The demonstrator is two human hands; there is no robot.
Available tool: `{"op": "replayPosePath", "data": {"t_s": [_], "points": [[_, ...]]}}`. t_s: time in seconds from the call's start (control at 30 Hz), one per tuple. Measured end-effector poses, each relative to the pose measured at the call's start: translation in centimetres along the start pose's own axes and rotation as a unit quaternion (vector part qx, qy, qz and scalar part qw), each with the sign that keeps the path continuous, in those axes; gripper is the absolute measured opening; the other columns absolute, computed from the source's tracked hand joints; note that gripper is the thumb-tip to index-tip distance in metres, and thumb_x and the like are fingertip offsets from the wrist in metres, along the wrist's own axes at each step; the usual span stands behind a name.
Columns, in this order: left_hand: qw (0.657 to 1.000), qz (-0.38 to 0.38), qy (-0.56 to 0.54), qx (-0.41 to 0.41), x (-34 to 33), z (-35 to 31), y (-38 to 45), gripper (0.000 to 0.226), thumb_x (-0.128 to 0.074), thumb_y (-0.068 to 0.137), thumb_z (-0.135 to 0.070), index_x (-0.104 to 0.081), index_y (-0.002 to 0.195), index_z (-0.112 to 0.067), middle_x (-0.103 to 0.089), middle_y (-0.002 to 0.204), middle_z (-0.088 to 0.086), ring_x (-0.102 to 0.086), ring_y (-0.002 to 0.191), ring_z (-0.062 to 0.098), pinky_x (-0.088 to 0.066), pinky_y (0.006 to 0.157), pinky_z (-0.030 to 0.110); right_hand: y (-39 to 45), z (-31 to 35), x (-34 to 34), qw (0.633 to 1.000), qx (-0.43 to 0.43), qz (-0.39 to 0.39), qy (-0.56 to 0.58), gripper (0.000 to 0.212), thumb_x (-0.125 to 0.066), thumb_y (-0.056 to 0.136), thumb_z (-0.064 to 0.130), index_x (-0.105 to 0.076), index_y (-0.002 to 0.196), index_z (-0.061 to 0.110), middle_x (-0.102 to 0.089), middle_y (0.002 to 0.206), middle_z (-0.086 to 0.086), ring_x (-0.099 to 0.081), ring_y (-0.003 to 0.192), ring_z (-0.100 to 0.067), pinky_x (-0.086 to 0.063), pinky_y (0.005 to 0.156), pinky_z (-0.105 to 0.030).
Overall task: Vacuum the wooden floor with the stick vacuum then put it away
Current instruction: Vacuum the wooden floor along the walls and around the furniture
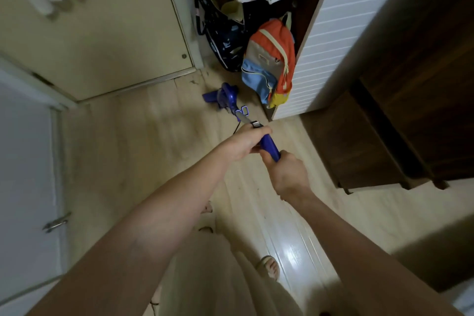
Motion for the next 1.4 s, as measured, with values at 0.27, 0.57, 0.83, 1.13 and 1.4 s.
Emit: {"op": "replayPosePath", "data": {"t_s": [0.27,0.57,0.83,1.13,1.4], "points": [[1.000,-0.019,-0.013,-0.001,-0.5,1.3,1.1,0.015,-0.058,0.089,-0.013,-0.053,0.076,-0.012,-0.054,0.061,0.002,-0.054,0.057,0.015,-0.047,0.056,0.024,1.5,-1.1,-0.9,0.998,0.019,0.037,0.039,0.046,-0.042,0.090,0.060,-0.054,0.095,0.016,-0.064,0.086,-0.012,-0.066,0.076,-0.036,-0.058,0.070,-0.048],[0.997,-0.055,-0.026,-0.040,2.0,1.0,8.8,0.016,-0.055,0.092,-0.015,-0.051,0.077,-0.013,-0.055,0.065,0.004,-0.055,0.056,0.014,-0.048,0.051,0.022,9.9,0.5,-4.3,0.997,0.061,0.019,0.040,0.042,-0.044,0.093,0.058,-0.052,0.096,0.018,-0.065,0.089,-0.013,-0.066,0.077,-0.034,-0.059,0.065,-0.044],[0.998,-0.031,-0.006,-0.047,2.2,3.0,12.9,0.015,-0.055,0.093,-0.014,-0.053,0.078,-0.012,-0.057,0.067,0.003,-0.058,0.062,0.014,-0.052,0.058,0.022,12.7,-1.1,-6.7,0.997,0.070,0.014,0.034,0.045,-0.043,0.093,0.061,-0.053,0.098,0.017,-0.064,0.083,-0.011,-0.065,0.074,-0.033,-0.058,0.071,-0.050],[0.996,-0.079,-0.019,-0.049,2.6,1.9,12.2,0.015,-0.057,0.091,-0.017,-0.052,0.077,-0.013,-0.054,0.067,0.003,-0.054,0.060,0.015,-0.048,0.052,0.022,11.8,0.5,-5.5,0.998,0.060,-0.015,0.031,0.045,-0.043,0.093,0.060,-0.052,0.095,0.016,-0.062,0.086,-0.011,-0.065,0.078,-0.037,-0.057,0.073,-0.051],[0.991,-0.112,-0.022,-0.062,2.4,0.2,10.0,0.020,-0.053,0.092,-0.021,-0.049,0.074,-0.015,-0.052,0.069,0.003,-0.052,0.062,0.016,-0.047,0.064,0.027,10.5,1.7,-4.1,0.998,0.059,-0.015,0.019,0.046,-0.041,0.093,0.062,-0.051,0.095,0.016,-0.064,0.088,-0.013,-0.066,0.080,-0.036,-0.057,0.073,-0.050]]}}
Point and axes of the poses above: each hand's wrist, its own y-axis towards the middle knuckle, its own x-axis out of the back of the hand, z = x × y, the point moved 7 cm from there along y, towards the middle knuckle
